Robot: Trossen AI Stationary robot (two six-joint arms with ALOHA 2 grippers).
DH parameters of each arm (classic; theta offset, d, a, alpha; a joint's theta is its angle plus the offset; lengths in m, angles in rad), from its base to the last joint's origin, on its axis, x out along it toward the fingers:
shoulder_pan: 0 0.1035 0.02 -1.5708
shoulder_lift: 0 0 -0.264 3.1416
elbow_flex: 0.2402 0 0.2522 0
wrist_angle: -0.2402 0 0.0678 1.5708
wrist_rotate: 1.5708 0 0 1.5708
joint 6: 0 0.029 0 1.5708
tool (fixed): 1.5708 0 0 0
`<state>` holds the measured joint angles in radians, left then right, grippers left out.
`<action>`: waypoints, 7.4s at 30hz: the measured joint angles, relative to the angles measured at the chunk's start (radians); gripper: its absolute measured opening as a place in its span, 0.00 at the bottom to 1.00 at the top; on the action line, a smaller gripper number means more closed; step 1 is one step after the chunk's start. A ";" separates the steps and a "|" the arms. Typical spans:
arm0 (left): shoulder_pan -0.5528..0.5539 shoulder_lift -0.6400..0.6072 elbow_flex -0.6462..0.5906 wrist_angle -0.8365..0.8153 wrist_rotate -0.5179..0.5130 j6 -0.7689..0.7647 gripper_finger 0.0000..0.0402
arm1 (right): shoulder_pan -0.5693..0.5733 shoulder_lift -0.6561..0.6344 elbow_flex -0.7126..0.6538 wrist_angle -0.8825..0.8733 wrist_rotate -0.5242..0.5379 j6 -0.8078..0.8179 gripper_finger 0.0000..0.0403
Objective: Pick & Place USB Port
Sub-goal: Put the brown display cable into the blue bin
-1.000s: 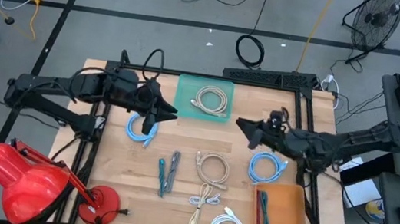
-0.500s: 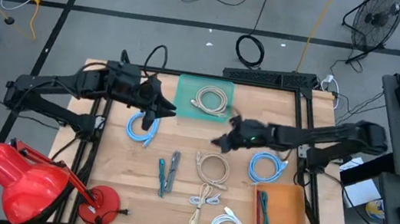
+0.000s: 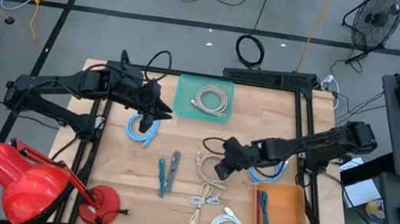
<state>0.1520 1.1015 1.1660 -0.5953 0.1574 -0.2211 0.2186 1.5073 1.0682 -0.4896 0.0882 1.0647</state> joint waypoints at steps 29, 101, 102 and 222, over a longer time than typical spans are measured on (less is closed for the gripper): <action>0.004 0.000 0.000 -0.024 0.028 0.010 0.29 | -0.061 0.246 0.098 -0.178 -0.043 -0.121 0.42; 0.064 0.000 0.000 -0.038 -0.060 -0.152 0.29 | -0.356 -0.187 0.099 0.626 0.140 -0.182 0.02; 0.064 0.000 0.000 -0.038 -0.053 -0.155 0.29 | -0.382 -0.186 0.099 0.637 0.150 -0.195 0.02; -0.069 0.380 0.078 0.357 -0.846 -0.074 0.06 | -0.415 0.367 1.075 -0.667 0.751 -0.867 0.02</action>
<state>0.0832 1.4820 1.2441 -0.2386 -0.6882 -0.2952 -0.1959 1.8744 2.1437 -1.1562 0.8397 0.1974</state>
